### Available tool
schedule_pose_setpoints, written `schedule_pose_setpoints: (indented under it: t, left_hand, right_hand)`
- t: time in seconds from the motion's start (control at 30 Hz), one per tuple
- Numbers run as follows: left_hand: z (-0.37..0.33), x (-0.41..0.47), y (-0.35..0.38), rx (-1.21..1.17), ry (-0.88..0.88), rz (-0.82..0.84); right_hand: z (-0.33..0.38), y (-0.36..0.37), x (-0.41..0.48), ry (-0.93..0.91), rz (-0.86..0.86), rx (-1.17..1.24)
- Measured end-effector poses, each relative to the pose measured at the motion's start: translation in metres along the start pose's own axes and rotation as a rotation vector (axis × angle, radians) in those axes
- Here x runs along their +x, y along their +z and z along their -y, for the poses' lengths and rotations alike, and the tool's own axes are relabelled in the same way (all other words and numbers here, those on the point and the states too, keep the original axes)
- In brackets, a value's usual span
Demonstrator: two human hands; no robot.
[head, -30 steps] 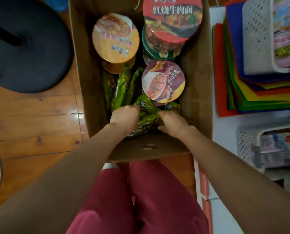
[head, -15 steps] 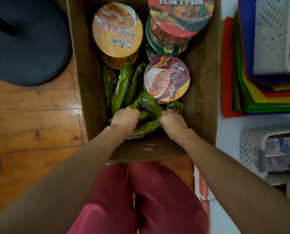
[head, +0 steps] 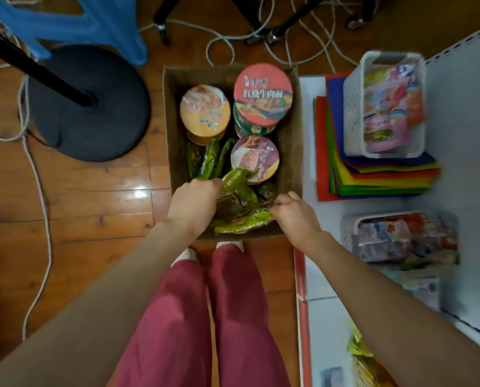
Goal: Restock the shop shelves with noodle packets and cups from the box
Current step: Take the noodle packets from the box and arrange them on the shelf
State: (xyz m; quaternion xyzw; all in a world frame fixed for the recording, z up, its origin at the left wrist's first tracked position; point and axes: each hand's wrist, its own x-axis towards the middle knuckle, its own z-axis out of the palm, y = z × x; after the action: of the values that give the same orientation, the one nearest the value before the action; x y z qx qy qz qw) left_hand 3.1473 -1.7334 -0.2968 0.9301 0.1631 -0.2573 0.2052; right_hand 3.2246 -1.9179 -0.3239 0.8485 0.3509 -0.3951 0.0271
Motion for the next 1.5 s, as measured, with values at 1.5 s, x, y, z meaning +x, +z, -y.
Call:
schedule_pose_setpoints:
  t: [1.5]
  left_hand:
    - [-0.192, -0.264, -0.550, -0.267, 0.833, -1.031]
  right_hand:
    - [0.119, -0.451, -0.530, 0.459, -1.623, 0.361]
